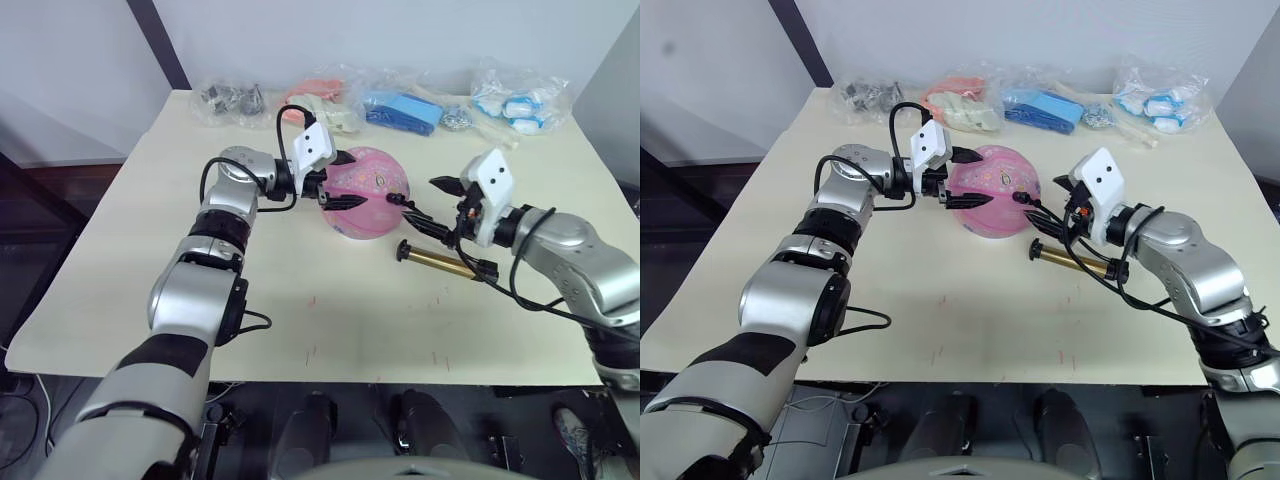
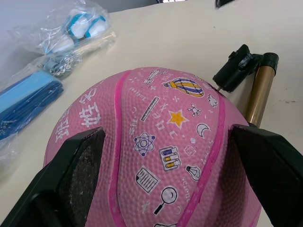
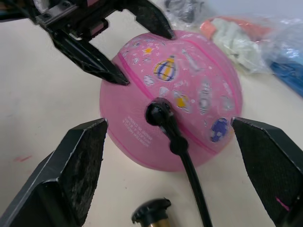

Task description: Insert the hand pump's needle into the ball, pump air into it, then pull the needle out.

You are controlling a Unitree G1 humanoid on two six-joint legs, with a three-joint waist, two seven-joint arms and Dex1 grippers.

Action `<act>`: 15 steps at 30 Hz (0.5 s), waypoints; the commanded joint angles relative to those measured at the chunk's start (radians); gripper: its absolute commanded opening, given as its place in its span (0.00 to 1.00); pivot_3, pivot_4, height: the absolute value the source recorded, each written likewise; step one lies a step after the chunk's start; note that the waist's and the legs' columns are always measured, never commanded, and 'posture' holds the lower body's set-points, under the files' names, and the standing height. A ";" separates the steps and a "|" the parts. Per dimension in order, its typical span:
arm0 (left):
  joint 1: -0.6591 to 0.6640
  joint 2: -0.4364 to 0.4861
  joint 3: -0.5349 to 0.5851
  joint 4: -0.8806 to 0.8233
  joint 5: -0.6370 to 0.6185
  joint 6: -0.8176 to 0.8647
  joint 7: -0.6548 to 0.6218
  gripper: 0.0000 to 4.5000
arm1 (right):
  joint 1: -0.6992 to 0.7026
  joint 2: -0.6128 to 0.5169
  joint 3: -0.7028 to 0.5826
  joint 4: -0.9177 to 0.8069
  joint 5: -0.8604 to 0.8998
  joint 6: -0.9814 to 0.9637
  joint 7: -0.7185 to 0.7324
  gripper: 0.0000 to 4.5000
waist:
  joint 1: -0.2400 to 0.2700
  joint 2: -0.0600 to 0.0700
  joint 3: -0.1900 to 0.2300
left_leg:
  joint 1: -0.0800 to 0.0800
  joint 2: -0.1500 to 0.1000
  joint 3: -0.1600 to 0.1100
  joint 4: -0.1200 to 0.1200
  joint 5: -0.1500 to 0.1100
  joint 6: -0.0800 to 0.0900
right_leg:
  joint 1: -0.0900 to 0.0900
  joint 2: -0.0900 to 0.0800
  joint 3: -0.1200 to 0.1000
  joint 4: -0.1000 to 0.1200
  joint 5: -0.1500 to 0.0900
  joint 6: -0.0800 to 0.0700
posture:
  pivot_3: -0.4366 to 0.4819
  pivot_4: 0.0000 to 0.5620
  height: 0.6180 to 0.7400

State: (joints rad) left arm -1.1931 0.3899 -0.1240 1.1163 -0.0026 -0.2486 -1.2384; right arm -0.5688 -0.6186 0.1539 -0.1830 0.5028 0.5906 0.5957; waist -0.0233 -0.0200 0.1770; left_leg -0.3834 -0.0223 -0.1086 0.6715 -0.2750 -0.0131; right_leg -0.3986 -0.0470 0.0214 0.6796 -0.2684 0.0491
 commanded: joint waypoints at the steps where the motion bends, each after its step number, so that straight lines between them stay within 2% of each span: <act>1: 0.011 -0.001 -0.006 0.005 0.020 0.015 -0.002 1.00 | -0.048 0.030 0.003 0.031 -0.049 -0.052 0.042 0.68 | -0.002 0.000 0.000 | 0.000 0.000 0.000 0.000 0.000 0.000 | 0.000 0.000 0.000 0.000 0.000 0.000 | 0.48 0.27 1.00; 6: 0.011 0.000 -0.005 0.007 0.022 0.015 -0.003 1.00 | -0.102 0.074 0.030 0.120 -0.133 -0.098 0.081 0.68 | -0.008 0.000 0.000 | 0.000 -0.001 0.000 0.000 0.000 0.000 | 0.000 0.000 0.000 0.000 0.000 0.000 | 0.48 0.27 1.00; 15: 0.012 -0.001 -0.003 0.005 0.023 0.015 -0.001 1.00 | -0.126 0.124 0.029 0.178 -0.203 -0.129 0.137 0.68 | -0.013 0.000 0.000 | 0.000 -0.001 -0.001 0.000 0.000 0.000 | 0.000 -0.001 -0.001 0.001 0.000 0.000 | 0.48 0.27 1.00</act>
State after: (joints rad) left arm -1.1930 0.3919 -0.1188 1.1164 0.0024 -0.2453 -1.2377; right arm -0.6629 -0.4989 0.1911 0.0107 0.3098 0.4927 0.7226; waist -0.0361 -0.0197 0.1770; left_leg -0.3834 -0.0233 -0.1098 0.6716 -0.2748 -0.0134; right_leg -0.3989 -0.0478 0.0207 0.6802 -0.2683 0.0491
